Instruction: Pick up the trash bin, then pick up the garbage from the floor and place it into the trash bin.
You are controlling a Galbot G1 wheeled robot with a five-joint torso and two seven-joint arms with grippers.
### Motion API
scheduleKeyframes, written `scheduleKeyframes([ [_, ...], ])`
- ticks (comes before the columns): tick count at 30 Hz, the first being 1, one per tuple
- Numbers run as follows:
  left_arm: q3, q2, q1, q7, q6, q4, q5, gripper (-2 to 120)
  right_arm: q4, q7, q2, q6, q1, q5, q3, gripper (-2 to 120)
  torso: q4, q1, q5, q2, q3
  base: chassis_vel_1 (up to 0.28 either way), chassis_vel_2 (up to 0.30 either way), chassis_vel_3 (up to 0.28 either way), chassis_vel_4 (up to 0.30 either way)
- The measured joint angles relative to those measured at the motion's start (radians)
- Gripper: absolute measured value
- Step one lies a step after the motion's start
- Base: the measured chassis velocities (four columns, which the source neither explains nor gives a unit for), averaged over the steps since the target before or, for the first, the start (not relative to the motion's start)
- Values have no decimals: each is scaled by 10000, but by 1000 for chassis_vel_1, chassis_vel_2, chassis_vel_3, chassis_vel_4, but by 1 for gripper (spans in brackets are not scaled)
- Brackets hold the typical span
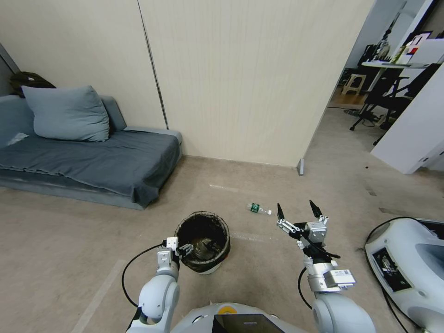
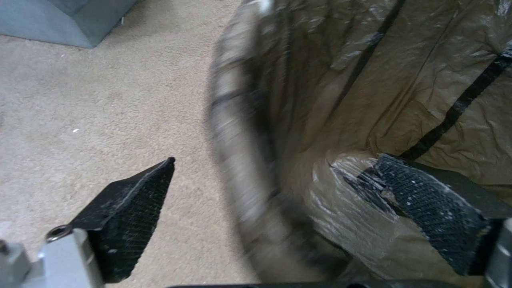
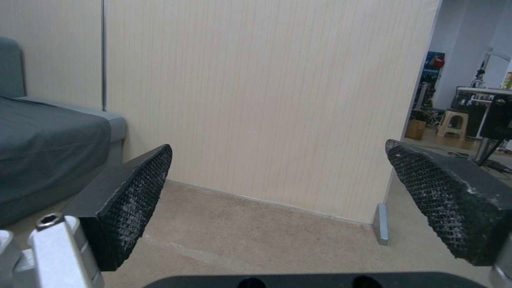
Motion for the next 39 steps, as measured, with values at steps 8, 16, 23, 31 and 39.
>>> scheduleKeyframes([
  [8,46,-88,-17,-53,-26,194,-37,64,-116,-76,0,128,11,-65,-31,100,2,0,4,0,-1,0,0,0,0],
  [16,99,-143,-23,-147,-75,303,-53,37,-159,-102,0,181,19,-118,-35,100,2,0,2,1,-1,0,0,0,0],
  [23,130,-163,-16,-260,-164,336,-85,17,-115,48,0,-139,60,-422,120,100,1,0,0,2,-2,0,0,0,0],
  [31,138,-168,-6,-353,-212,318,-95,13,-82,115,0,-235,71,-492,149,100,0,-1,-4,1,0,0,0,0,0],
  [39,119,-108,98,-526,-265,-71,-75,7,-192,358,0,346,129,-266,94,100,-5,1,-18,-1,3,0,0,0,0],
])
